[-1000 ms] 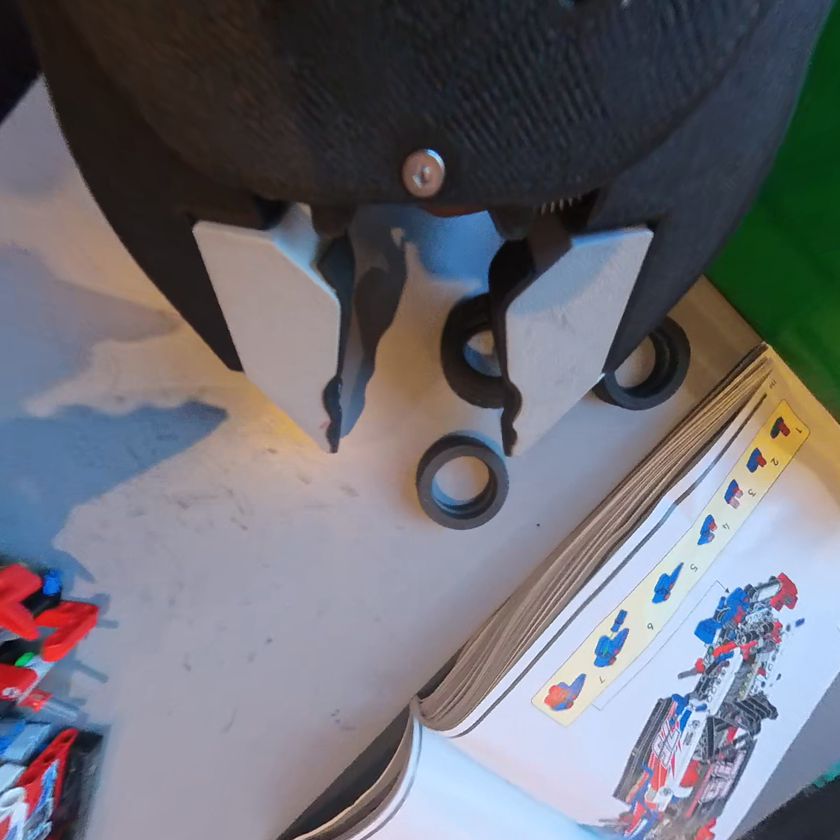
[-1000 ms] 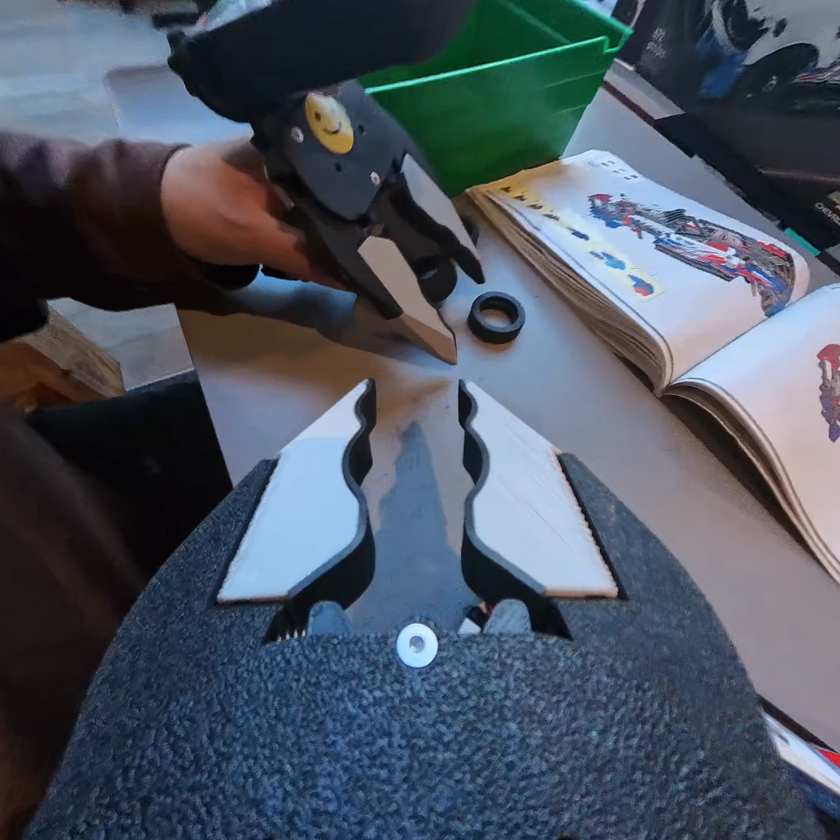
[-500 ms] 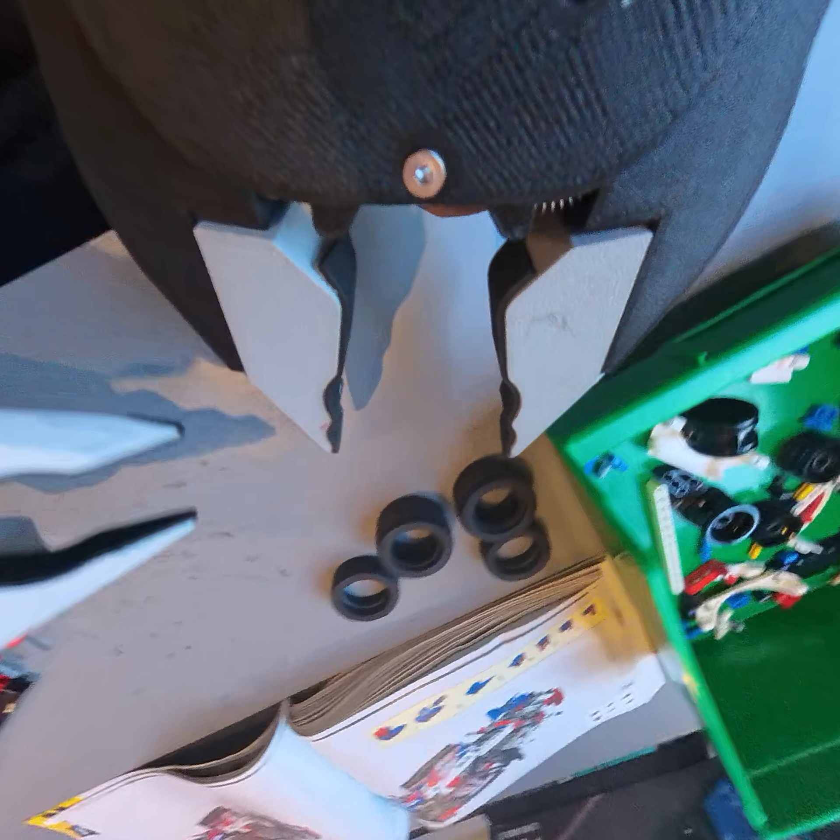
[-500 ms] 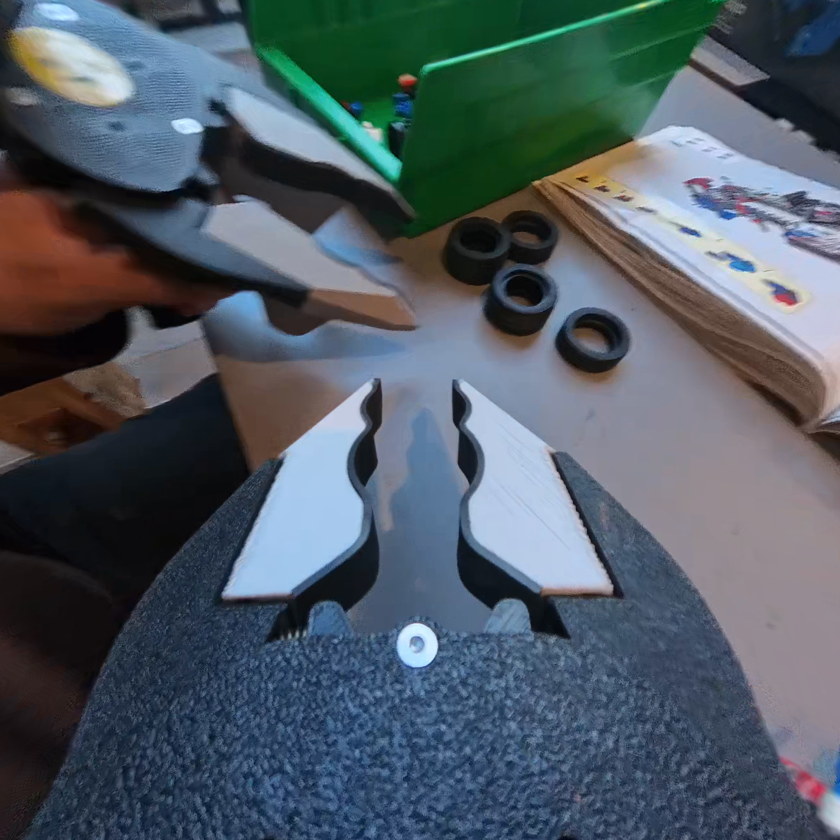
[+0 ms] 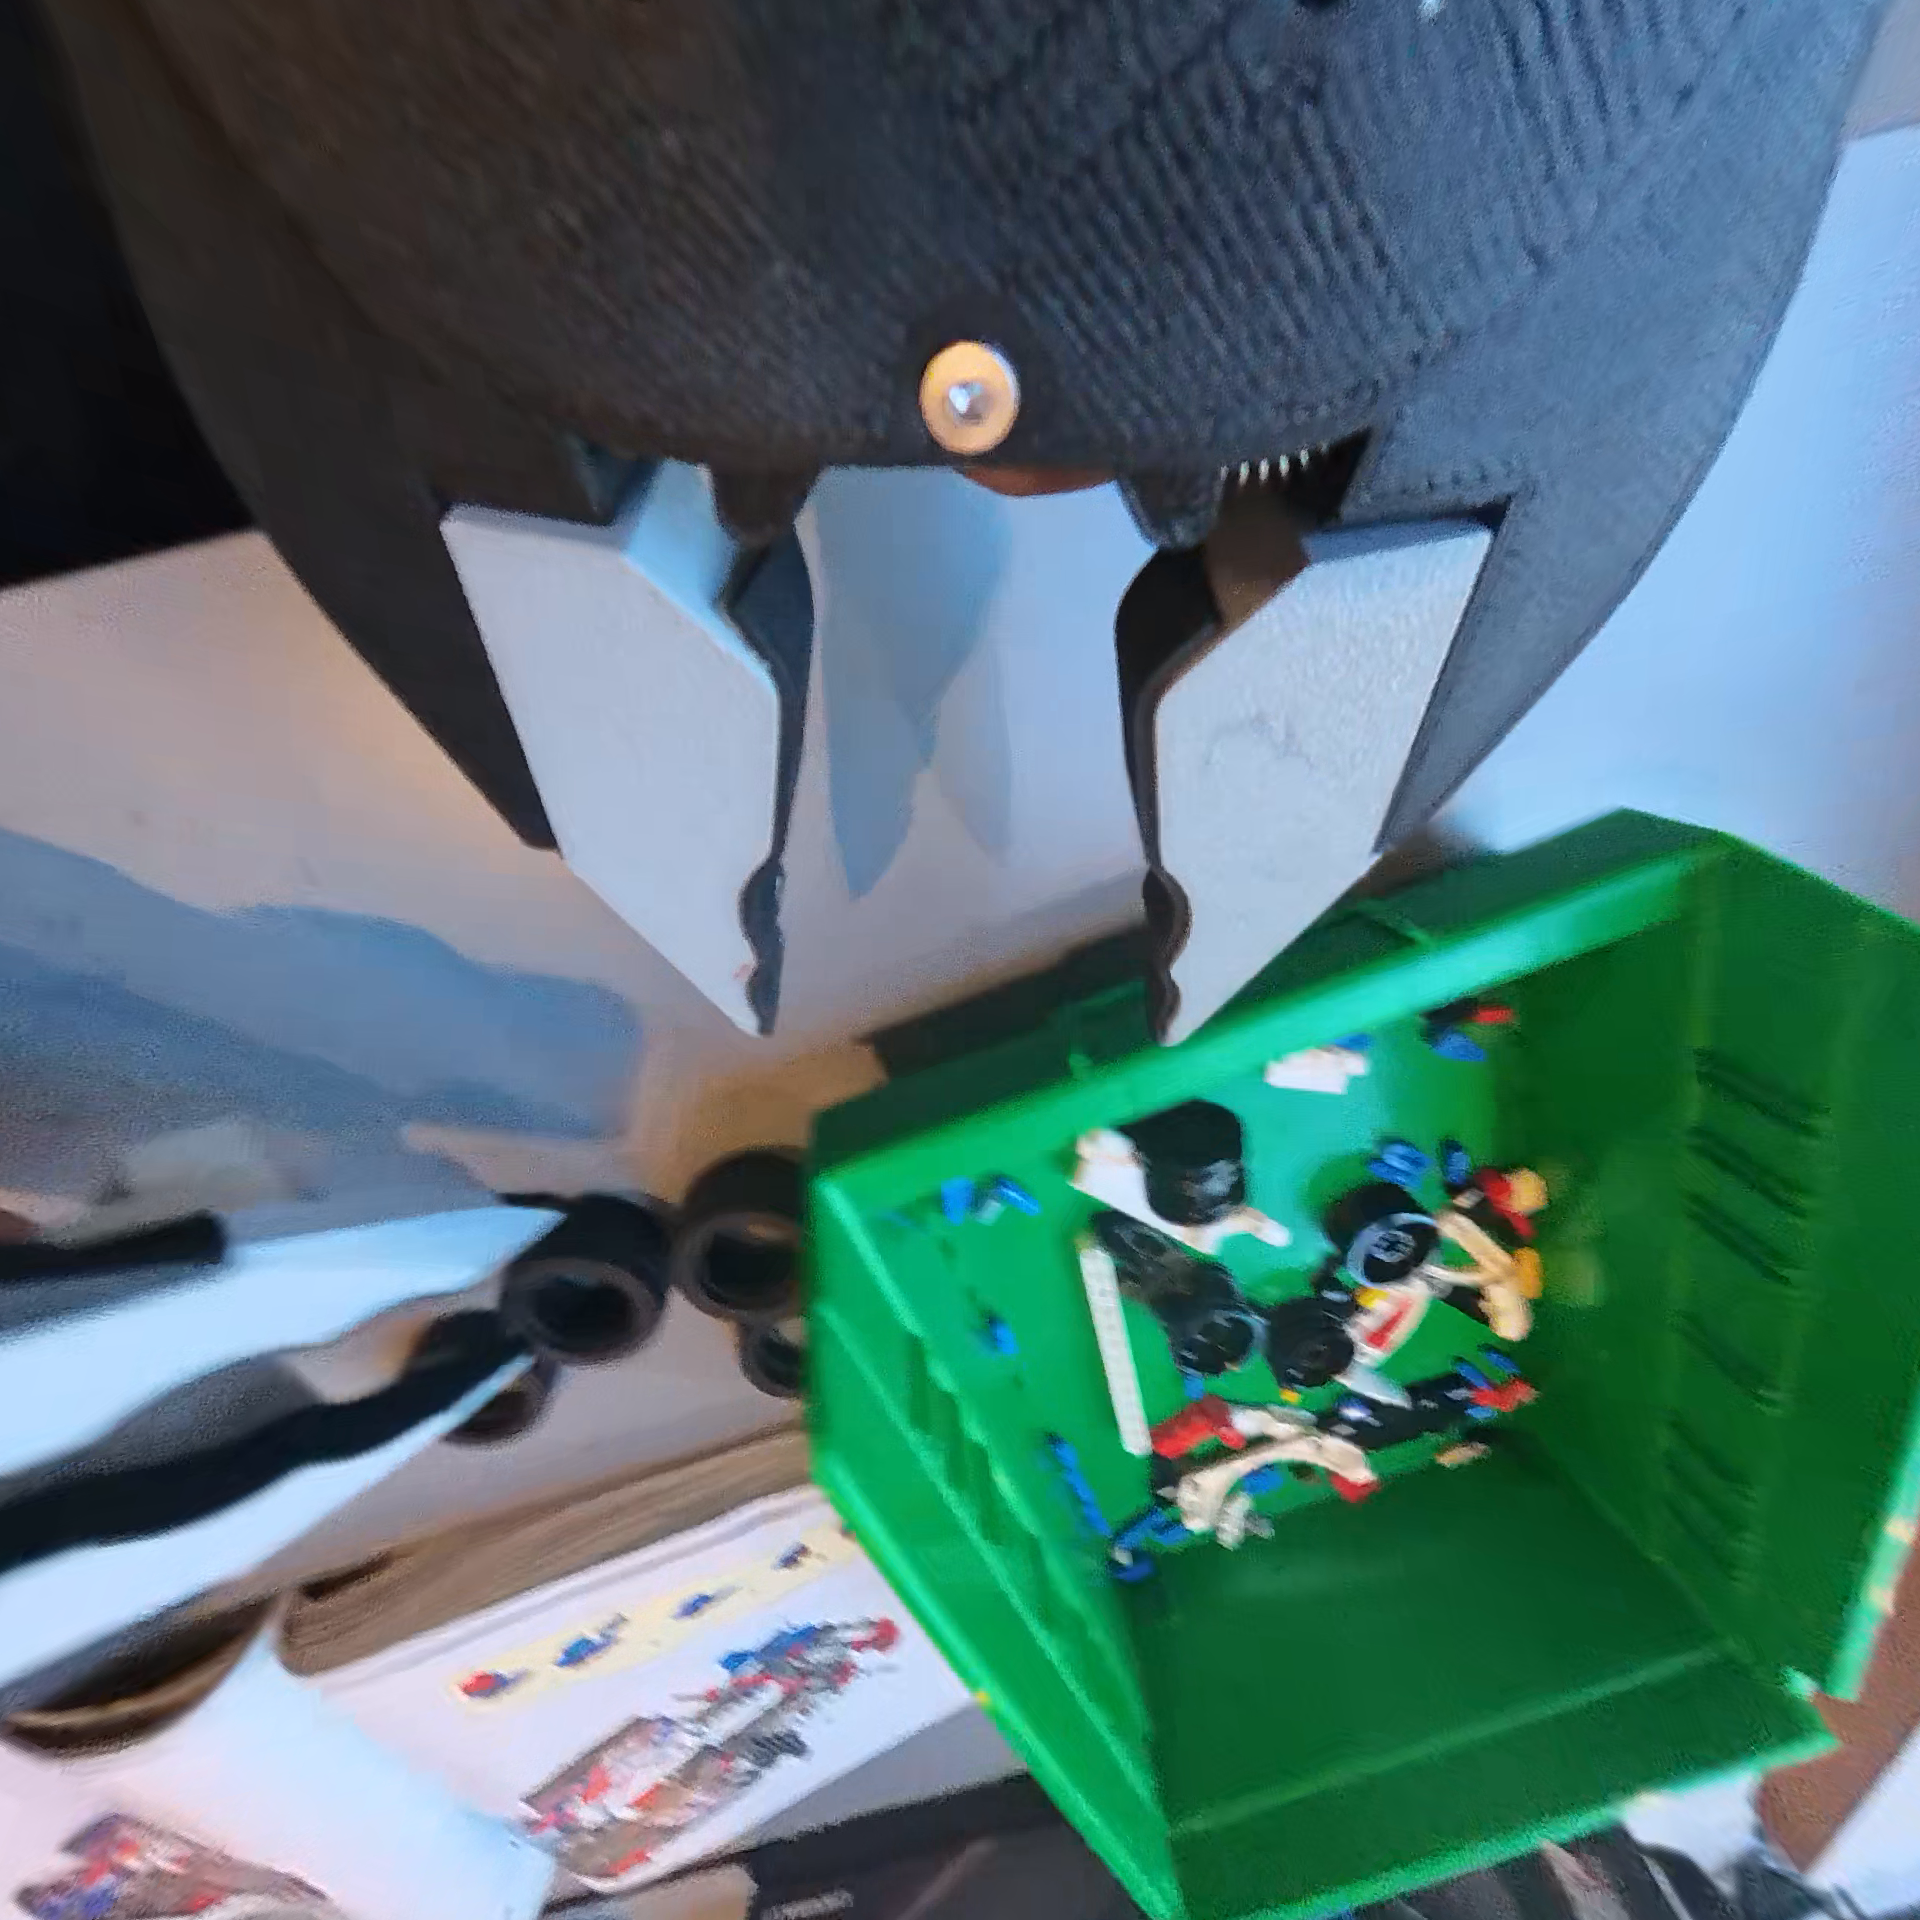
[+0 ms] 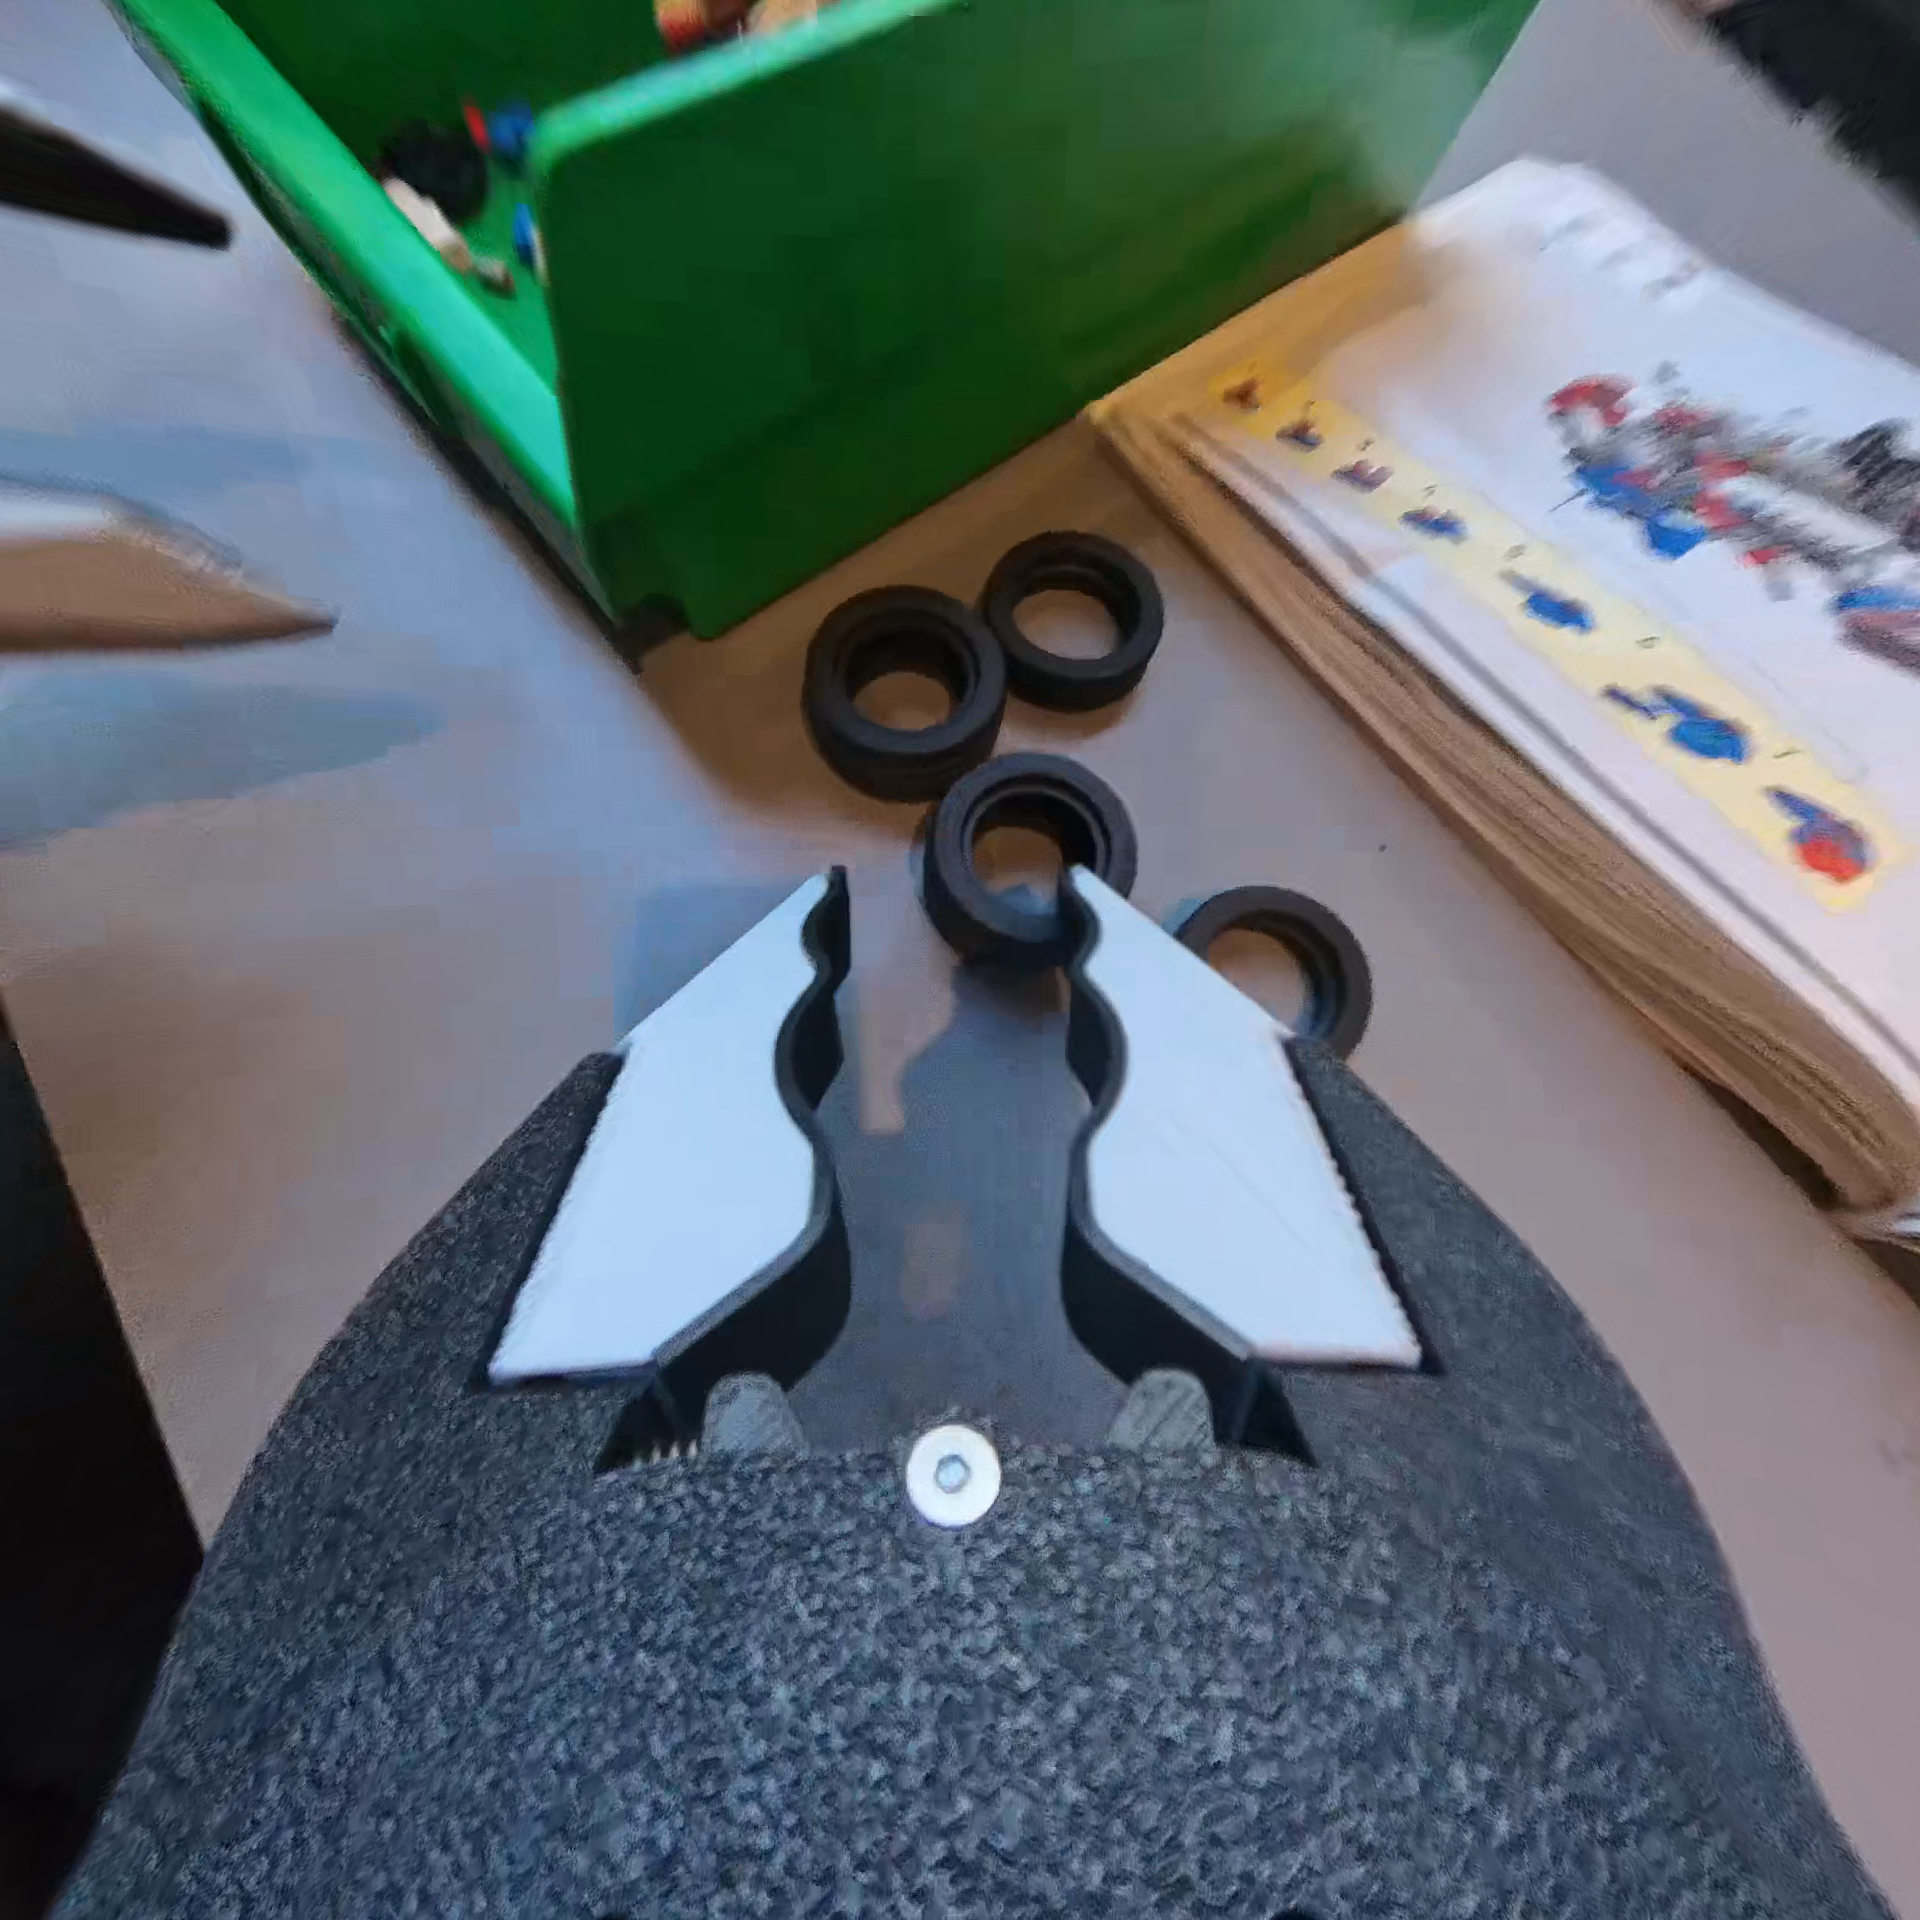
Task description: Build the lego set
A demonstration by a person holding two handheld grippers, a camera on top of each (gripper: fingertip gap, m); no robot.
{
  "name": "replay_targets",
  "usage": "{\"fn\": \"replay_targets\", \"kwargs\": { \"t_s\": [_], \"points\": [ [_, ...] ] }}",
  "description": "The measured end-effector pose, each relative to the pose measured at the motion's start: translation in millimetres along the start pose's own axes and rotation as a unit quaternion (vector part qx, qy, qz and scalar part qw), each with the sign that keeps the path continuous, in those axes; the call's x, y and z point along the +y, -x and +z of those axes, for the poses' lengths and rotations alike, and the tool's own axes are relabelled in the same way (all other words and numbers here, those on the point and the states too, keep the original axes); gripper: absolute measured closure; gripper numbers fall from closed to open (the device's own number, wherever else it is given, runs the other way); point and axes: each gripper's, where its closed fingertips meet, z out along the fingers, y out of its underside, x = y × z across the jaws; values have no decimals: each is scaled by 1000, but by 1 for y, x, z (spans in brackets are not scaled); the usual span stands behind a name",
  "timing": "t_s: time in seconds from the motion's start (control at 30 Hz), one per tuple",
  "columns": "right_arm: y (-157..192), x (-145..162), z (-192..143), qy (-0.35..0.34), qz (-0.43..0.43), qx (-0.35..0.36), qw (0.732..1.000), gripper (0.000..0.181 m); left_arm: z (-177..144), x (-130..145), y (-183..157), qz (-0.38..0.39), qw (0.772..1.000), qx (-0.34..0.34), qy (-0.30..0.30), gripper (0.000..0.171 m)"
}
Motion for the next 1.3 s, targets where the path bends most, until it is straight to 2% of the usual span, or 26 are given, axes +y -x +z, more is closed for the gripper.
{"fn": "replay_targets", "kwargs": {
  "t_s": [0.1, 0.23, 0.3, 0.4, 0.53, 0.67, 0.93, 1.03, 1.2, 1.3],
  "points": [
    [4, -19, -14, -75, -9, 7, 997, 141, 6, -31, 39, -4, 999, -19, -31, 103],
    [24, -36, -18, -142, -2, -36, 989, 142, 24, -77, 91, 30, 998, -32, -40, 105],
    [33, -46, -22, -180, -13, -52, 982, 142, 37, -88, 107, 54, 998, -14, -26, 112],
    [45, -54, -26, -220, -16, -76, 972, 150, 55, -91, 120, 51, 999, 19, -2, 112],
    [48, -58, -35, -253, -38, -59, 965, 155, 73, -87, 113, 56, 997, 52, 16, 111],
    [49, -58, -34, -254, -42, -65, 964, 156, 81, -88, 93, 79, 995, 65, 17, 114],
    [36, -57, -33, -252, -52, -4, 966, 154, 68, -90, 57, 92, 988, 122, 13, 112],
    [35, -55, -30, -243, -63, 15, 968, 154, 64, -88, 54, 94, 988, 122, 1, 112],
    [33, -53, -26, -229, -63, 23, 971, 154, 60, -85, 52, 45, 989, 143, -20, 110],
    [36, -52, -27, -229, -70, 20, 971, 154, 62, -83, 60, 49, 990, 129, -25, 109]
  ]
}}
